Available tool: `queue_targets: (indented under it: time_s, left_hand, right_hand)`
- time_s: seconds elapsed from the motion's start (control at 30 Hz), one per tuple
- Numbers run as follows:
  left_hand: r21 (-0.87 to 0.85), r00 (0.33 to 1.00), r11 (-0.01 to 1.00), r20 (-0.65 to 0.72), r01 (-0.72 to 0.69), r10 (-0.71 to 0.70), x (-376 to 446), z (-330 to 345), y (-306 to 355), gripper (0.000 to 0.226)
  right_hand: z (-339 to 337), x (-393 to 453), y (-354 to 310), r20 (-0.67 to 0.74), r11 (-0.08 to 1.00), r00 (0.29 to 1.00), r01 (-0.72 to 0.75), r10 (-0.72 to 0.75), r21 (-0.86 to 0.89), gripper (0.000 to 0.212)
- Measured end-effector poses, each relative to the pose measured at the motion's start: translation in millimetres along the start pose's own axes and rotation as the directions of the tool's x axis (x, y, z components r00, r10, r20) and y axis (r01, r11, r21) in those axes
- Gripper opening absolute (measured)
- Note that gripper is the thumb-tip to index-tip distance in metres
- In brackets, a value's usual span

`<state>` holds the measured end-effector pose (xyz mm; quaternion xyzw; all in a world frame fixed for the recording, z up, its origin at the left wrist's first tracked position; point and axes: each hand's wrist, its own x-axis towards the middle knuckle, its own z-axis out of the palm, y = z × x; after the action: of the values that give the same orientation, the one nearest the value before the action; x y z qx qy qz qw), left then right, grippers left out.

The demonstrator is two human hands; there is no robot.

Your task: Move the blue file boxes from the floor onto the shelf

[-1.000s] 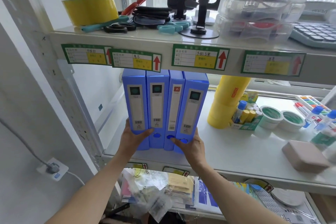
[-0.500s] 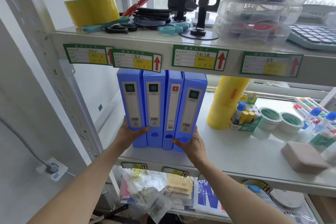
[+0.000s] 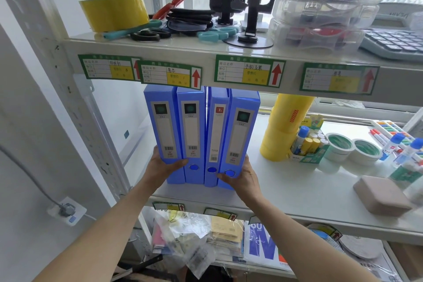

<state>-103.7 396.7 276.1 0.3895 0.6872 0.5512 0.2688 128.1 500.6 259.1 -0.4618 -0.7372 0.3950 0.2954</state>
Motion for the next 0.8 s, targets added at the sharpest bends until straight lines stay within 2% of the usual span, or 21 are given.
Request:
queue_targets:
  time_s: [0.23, 0.33, 0.43, 0.5, 0.63, 0.73, 0.8]
  left_hand:
    - [0.080, 0.996, 0.994, 0.044, 0.070, -0.074, -9.5, -3.8, 8.6, 0.079]
    - [0.158, 0.981, 0.980, 0.133, 0.120, -0.141, -19.1, -3.8, 15.4, 0.061]
    - [0.213, 0.978, 0.969, 0.142, 0.123, -0.155, -28.2, -2.9, 22.8, 0.048]
    - [0.216, 0.981, 0.970, 0.128, 0.113, -0.143, -34.8, -1.3, 32.8, 0.048]
    - [0.175, 0.986, 0.976, 0.087, 0.129, -0.145, -42.3, -5.0, 47.7, 0.053]
    - [0.288, 0.983, 0.943, 0.015, 0.169, -0.181, -48.2, -6.1, 61.5, 0.068]
    - [0.413, 0.969, 0.883, 0.002, 0.223, -0.246, -52.2, -6.6, 66.1, 0.070]
  right_hand:
    - [-9.3, 1.0, -7.8, 0.048, 1.000, 0.999, -0.003, 0.004, -0.026, 0.095]
    - [-14.7, -0.2, -12.6, 0.091, 0.998, 0.996, 0.029, -0.024, -0.053, 0.091]
    - [-20.8, -8.1, -17.6, 0.105, 0.998, 0.994, 0.021, -0.016, -0.054, 0.087]
    - [-24.7, -12.6, -18.9, 0.098, 0.998, 0.995, 0.010, -0.004, -0.061, 0.090]
    - [-35.2, -19.7, -27.2, 0.082, 0.995, 0.996, -0.022, 0.030, -0.096, 0.116]
    - [-44.7, -25.8, -34.7, 0.081, 0.992, 0.996, -0.036, 0.046, -0.119, 0.118]
    - [-49.6, -30.5, -38.5, 0.058, 0.989, 0.998, -0.029, 0.038, -0.148, 0.117]
